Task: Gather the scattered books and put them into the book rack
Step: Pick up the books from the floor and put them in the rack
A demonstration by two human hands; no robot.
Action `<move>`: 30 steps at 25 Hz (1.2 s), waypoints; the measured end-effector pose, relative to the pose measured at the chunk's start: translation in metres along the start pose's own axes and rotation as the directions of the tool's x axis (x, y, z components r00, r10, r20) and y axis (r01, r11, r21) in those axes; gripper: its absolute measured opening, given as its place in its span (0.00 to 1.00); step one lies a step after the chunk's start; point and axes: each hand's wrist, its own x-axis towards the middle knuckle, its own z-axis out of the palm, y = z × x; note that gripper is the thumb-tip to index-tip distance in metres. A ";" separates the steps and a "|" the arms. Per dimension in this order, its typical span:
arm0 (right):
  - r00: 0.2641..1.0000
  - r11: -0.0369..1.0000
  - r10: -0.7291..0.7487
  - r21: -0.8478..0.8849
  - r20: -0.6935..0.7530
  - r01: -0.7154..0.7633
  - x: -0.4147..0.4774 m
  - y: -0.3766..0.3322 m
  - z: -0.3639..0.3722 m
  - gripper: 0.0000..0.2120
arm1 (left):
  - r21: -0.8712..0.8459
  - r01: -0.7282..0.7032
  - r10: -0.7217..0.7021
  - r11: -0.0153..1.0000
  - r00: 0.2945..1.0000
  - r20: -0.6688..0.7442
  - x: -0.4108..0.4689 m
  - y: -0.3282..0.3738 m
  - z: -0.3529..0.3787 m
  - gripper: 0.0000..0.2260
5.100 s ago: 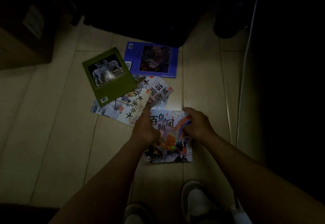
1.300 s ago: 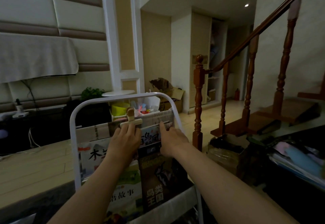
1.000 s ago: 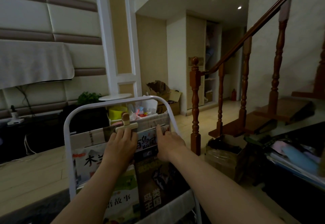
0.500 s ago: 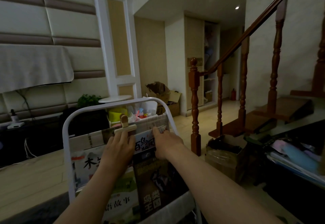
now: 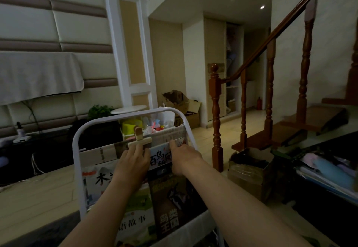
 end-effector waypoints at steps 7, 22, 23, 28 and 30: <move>0.991 0.993 -0.119 0.019 -0.061 0.120 -0.017 0.013 -0.024 0.43 | -0.042 -0.004 0.004 0.999 1.000 0.005 0.010 0.003 -0.030 0.27; 0.982 0.992 0.087 0.103 -0.169 -0.070 -0.106 0.169 -0.050 0.33 | -0.208 -0.215 0.197 0.954 0.975 -0.106 0.048 0.169 -0.106 0.13; 0.978 0.988 0.122 0.116 -0.167 -0.103 -0.115 0.188 -0.046 0.33 | -0.202 -0.246 0.227 0.948 0.967 -0.114 0.050 0.190 -0.109 0.13; 0.945 0.941 0.304 0.195 -0.119 -0.278 -0.158 0.298 -0.016 0.29 | -0.260 -0.425 0.416 0.867 0.905 -0.094 0.061 0.313 -0.112 0.16; 0.926 0.914 0.365 0.223 -0.093 -0.338 -0.174 0.341 0.004 0.29 | -0.288 -0.466 0.460 0.837 0.883 -0.091 0.063 0.362 -0.105 0.16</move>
